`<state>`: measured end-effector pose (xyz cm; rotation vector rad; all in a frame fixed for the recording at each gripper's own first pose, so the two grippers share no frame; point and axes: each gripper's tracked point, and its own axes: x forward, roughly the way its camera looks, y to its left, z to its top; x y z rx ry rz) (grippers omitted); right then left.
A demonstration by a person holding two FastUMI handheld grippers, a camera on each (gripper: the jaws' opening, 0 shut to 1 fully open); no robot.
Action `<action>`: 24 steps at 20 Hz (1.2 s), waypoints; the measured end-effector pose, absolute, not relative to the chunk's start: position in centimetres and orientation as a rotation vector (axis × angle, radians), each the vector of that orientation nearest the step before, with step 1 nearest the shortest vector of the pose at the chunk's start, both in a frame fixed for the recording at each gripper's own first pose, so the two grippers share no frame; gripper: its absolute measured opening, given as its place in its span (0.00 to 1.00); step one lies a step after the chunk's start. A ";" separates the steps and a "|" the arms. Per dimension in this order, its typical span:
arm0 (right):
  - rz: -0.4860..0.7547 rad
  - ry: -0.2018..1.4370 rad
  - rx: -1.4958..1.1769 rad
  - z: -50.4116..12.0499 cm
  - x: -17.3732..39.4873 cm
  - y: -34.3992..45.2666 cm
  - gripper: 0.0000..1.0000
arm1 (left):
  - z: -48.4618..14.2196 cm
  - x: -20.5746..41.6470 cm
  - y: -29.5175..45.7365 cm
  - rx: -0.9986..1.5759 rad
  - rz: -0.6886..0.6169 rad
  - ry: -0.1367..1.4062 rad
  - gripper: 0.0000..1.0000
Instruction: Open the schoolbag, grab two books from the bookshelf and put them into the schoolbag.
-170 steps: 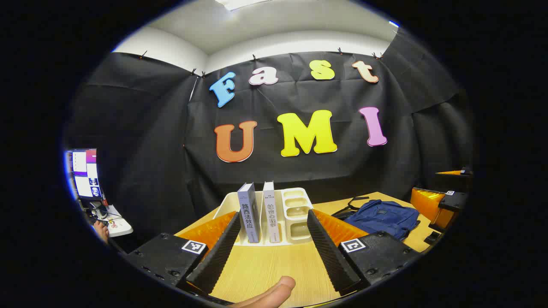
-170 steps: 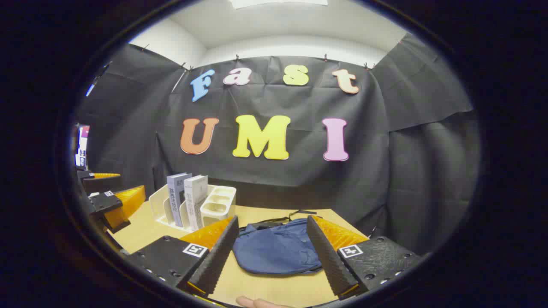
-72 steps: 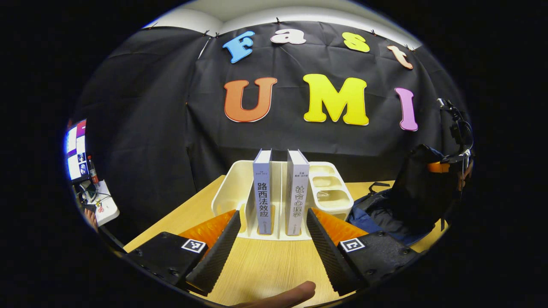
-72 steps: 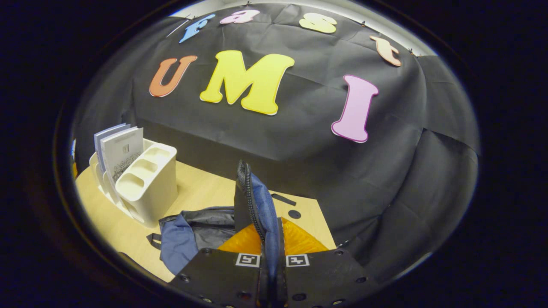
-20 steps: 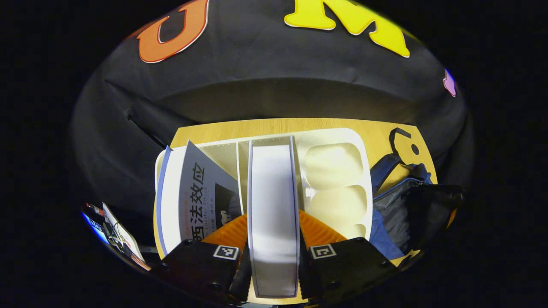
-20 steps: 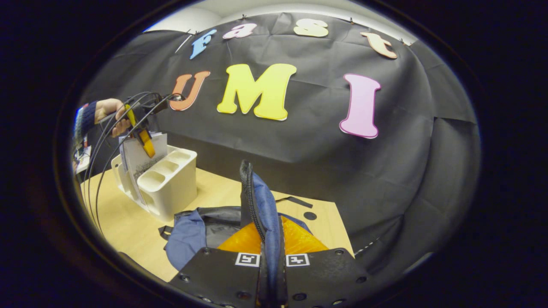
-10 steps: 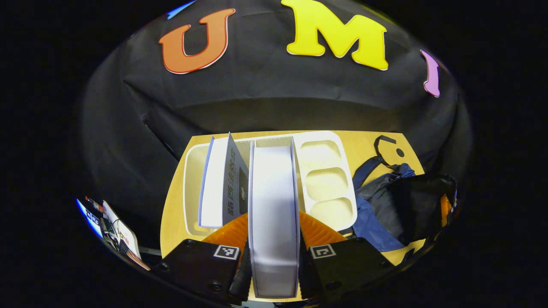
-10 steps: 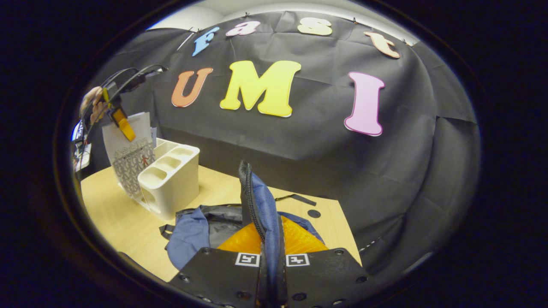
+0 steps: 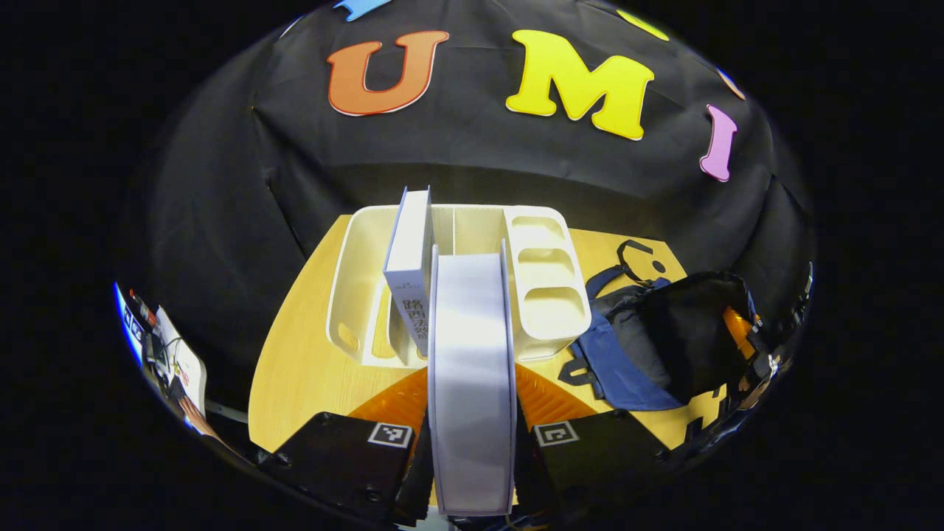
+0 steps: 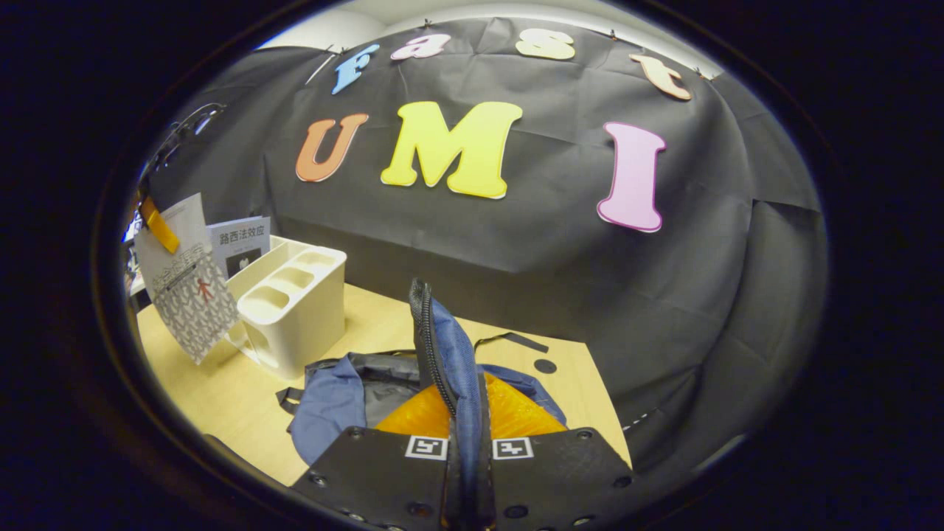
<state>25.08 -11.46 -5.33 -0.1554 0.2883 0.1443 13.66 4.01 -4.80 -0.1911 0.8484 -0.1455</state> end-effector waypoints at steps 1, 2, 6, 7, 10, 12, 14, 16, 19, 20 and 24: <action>0.142 0.291 -0.155 -5.5 25.0 -11.5 0.07 | -5.0 12.9 3.8 -0.222 -0.150 0.839 0.46; 0.141 0.294 -0.158 -5.5 25.1 -11.5 0.07 | -5.1 12.2 3.7 -0.253 -0.157 0.835 0.46; 0.133 0.296 -0.178 -5.2 25.1 -11.5 0.07 | -6.2 9.9 2.3 -0.391 -0.185 0.839 0.45; 0.133 0.298 -0.181 -5.2 25.1 -11.4 0.07 | -6.3 9.5 1.7 -0.437 -0.192 0.842 0.46; 0.137 0.312 -0.176 -5.2 25.1 -11.2 0.07 | -6.0 9.3 -0.8 -0.558 -0.237 0.833 0.46; 0.149 0.322 -0.156 -5.1 24.9 -11.0 0.07 | -5.9 9.3 -2.8 -0.620 -0.278 0.826 0.45; 0.149 0.326 -0.157 -4.8 25.1 -11.2 0.07 | -5.9 9.8 -4.6 -0.687 -0.308 0.829 0.46; 0.151 0.331 -0.156 -4.5 25.2 -11.3 0.07 | -6.1 10.4 -6.8 -0.737 -0.341 0.835 0.46; 0.150 0.330 -0.135 -4.0 25.3 -11.8 0.07 | -5.9 12.4 -9.8 -0.805 -0.379 0.836 0.45; 0.147 0.325 -0.135 -3.7 25.3 -11.9 0.07 | -5.8 13.0 -10.7 -0.815 -0.384 0.832 0.46; 0.140 0.300 -0.116 -2.6 25.5 -12.9 0.07 | -6.3 15.6 -15.1 -0.846 -0.400 0.841 0.46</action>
